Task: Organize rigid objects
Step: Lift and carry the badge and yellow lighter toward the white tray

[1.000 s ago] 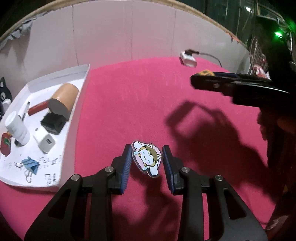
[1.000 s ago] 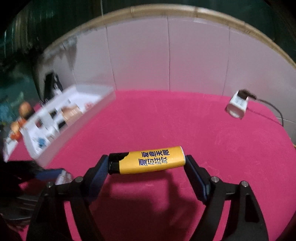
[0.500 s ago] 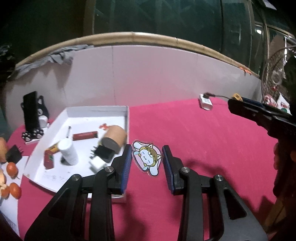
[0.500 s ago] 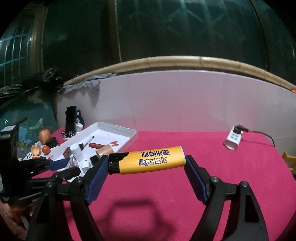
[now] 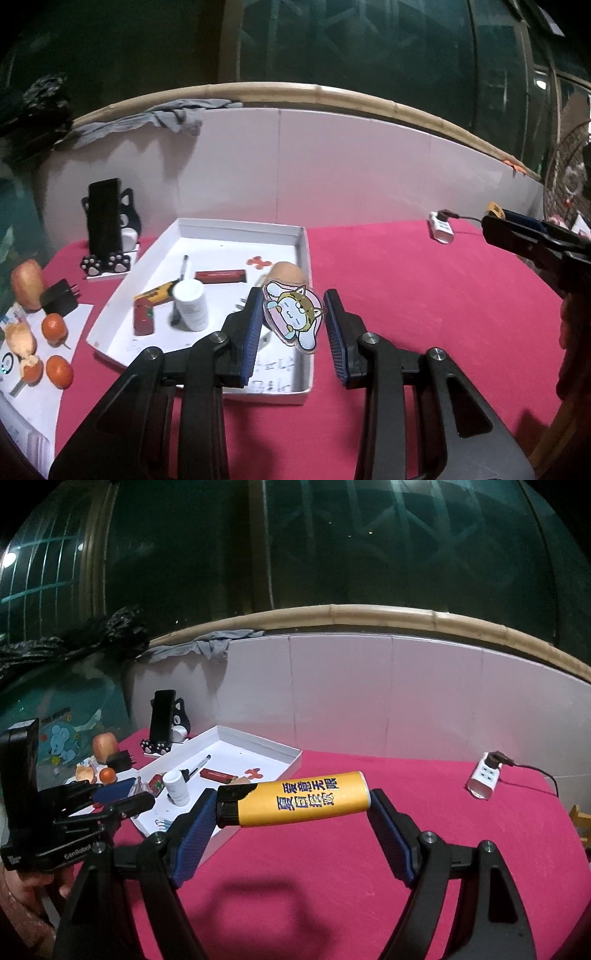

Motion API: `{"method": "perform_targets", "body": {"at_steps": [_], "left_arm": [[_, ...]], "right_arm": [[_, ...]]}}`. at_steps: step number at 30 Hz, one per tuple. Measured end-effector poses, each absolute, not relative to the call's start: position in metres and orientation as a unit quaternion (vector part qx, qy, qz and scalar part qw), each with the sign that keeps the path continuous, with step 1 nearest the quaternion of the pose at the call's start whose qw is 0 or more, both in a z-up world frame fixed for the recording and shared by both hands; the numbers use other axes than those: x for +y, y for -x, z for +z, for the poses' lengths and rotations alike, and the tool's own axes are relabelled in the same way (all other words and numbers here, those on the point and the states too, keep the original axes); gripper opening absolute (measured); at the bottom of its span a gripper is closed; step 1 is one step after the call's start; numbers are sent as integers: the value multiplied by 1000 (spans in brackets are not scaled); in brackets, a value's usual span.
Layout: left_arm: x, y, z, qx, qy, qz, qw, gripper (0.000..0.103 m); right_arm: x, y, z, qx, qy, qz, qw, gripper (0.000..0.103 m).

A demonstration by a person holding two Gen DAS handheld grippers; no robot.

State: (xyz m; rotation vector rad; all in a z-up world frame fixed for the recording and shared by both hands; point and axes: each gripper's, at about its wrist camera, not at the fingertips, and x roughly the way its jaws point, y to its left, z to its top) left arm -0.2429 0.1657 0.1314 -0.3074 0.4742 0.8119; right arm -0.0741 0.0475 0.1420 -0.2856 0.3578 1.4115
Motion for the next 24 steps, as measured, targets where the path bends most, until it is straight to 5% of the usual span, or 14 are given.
{"method": "perform_targets", "body": {"at_steps": [24], "left_arm": [[200, 303, 127, 204, 175, 453, 850, 32]], "right_arm": [[104, 129, 152, 144, 168, 681, 698, 81]]}}
